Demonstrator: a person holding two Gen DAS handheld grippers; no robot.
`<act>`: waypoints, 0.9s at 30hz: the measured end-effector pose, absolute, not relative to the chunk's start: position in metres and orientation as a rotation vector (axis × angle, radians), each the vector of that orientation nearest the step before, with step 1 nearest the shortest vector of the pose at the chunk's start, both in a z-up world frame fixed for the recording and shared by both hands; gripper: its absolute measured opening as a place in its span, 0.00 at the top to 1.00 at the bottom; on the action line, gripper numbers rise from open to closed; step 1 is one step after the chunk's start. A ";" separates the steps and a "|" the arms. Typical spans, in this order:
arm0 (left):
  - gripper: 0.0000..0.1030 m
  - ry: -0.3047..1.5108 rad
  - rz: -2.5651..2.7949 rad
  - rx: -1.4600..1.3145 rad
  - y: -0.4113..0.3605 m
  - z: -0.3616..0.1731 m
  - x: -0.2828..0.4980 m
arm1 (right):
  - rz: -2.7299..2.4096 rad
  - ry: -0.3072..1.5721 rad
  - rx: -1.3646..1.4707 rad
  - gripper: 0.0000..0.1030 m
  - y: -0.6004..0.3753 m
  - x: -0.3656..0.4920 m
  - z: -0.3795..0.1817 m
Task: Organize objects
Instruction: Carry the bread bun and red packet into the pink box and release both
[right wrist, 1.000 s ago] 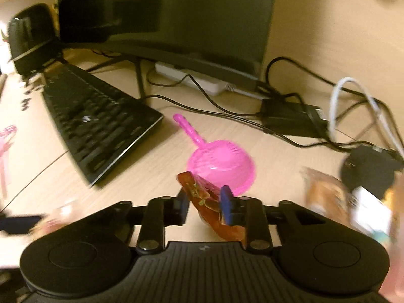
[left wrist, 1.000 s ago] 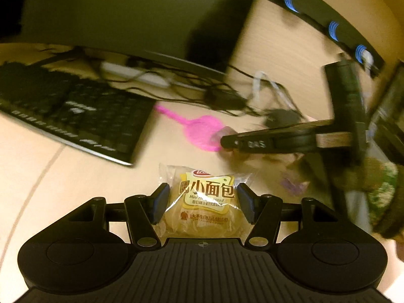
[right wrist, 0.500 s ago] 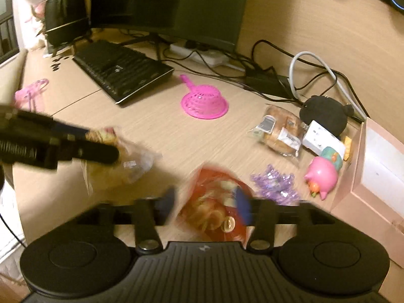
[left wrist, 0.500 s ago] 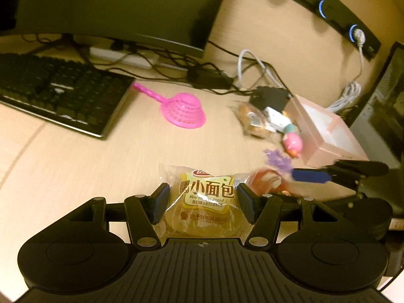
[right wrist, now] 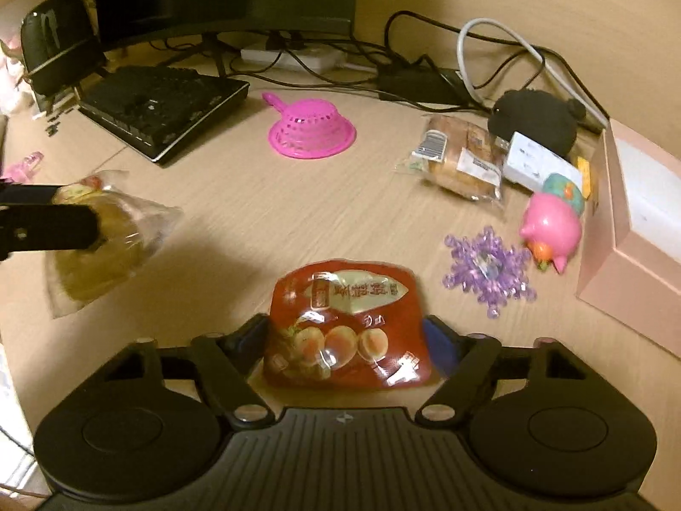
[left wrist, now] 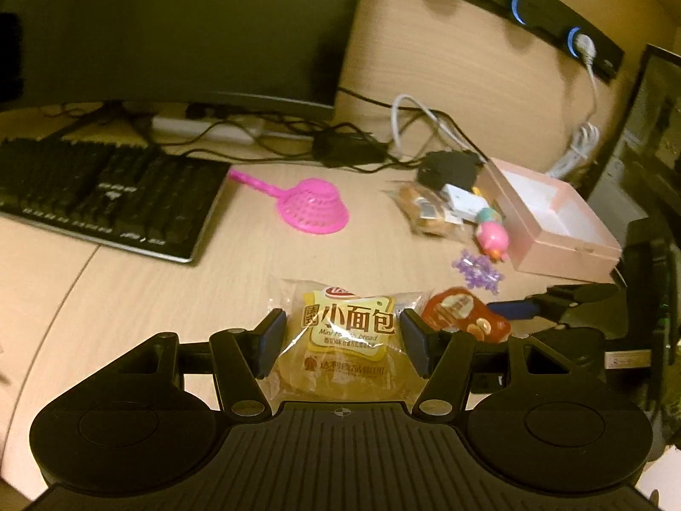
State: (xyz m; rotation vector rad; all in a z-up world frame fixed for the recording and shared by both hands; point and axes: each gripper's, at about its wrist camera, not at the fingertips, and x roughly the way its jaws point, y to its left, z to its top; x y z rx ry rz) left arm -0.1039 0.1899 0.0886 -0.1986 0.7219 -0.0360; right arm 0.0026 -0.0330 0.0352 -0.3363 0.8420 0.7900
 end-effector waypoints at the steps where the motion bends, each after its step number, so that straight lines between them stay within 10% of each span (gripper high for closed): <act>1: 0.38 0.722 -0.043 -0.197 0.186 0.089 -0.102 | 0.790 0.833 -0.340 0.26 -0.038 0.000 0.038; 27: 0.40 0.594 -0.415 -0.128 -0.058 0.143 0.141 | 0.434 0.657 -0.166 0.26 -0.241 -0.011 0.102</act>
